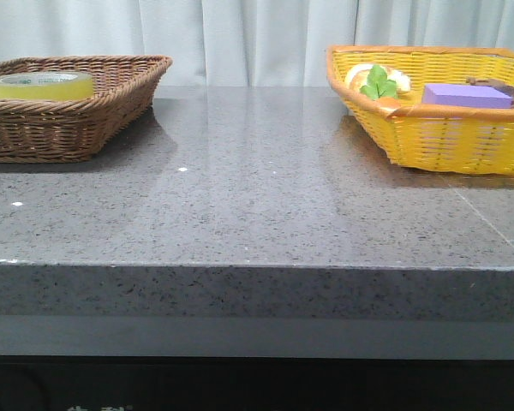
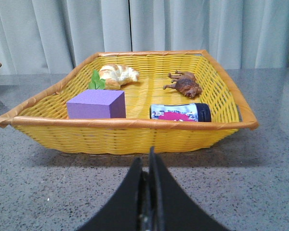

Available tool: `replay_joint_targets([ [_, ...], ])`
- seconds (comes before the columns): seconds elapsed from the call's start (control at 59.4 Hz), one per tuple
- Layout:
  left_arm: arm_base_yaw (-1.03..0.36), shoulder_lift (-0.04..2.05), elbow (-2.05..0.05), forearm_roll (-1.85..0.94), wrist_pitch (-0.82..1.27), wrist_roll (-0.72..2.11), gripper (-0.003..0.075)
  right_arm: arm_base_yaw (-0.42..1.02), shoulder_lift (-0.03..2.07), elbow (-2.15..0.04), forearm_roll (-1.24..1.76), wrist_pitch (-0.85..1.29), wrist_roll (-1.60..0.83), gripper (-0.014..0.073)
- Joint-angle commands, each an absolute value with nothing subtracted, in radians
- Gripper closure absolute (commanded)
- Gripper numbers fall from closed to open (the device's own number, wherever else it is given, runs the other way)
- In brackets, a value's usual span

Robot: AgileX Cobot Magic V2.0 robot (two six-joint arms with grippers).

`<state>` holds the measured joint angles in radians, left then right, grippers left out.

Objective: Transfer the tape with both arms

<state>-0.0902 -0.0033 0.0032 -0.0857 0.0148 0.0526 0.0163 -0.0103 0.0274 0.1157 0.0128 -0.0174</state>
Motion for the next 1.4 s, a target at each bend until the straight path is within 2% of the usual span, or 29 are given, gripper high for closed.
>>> replay_joint_targets([
  [0.0, -0.098, -0.021, 0.012, -0.086, -0.067, 0.057, 0.0741, 0.011, -0.033, 0.021, 0.104, -0.073, -0.024, 0.0661],
  [1.381, -0.098, -0.021, 0.012, -0.086, -0.067, 0.057, 0.0741, -0.013, -0.034, 0.021, 0.024, -0.140, 0.048, 0.0661],
])
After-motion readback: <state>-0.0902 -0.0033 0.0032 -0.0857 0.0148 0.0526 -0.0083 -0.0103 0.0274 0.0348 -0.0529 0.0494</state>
